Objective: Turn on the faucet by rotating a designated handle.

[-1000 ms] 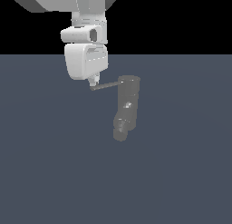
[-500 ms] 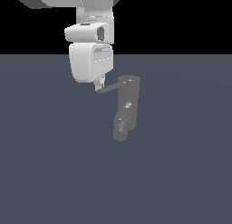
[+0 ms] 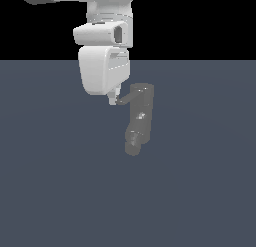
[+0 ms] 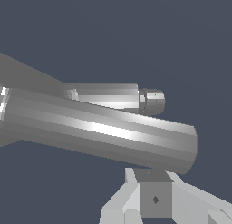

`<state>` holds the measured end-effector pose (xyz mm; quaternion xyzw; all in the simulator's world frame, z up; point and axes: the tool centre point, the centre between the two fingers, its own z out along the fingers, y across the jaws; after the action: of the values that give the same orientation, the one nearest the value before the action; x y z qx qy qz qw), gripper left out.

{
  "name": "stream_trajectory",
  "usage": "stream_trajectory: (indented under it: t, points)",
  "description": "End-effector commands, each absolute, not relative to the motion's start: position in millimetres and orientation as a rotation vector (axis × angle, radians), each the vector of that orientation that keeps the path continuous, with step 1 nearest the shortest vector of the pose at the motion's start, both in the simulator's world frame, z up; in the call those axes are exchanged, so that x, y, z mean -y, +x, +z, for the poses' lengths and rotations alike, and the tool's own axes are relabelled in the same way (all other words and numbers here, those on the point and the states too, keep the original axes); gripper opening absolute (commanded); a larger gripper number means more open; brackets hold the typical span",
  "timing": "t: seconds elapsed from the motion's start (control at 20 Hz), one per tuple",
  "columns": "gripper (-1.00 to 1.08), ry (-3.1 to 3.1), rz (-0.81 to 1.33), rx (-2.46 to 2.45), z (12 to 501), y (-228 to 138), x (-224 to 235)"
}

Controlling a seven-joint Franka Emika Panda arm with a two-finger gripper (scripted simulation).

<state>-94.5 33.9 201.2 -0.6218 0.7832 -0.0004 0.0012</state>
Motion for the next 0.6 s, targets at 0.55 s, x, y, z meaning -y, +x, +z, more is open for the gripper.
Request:
stream_trajectory:
  t: [0.55]
  points:
    - [-1.00, -1.951, -0.001, -2.460, 201.2, -108.0, 21.8]
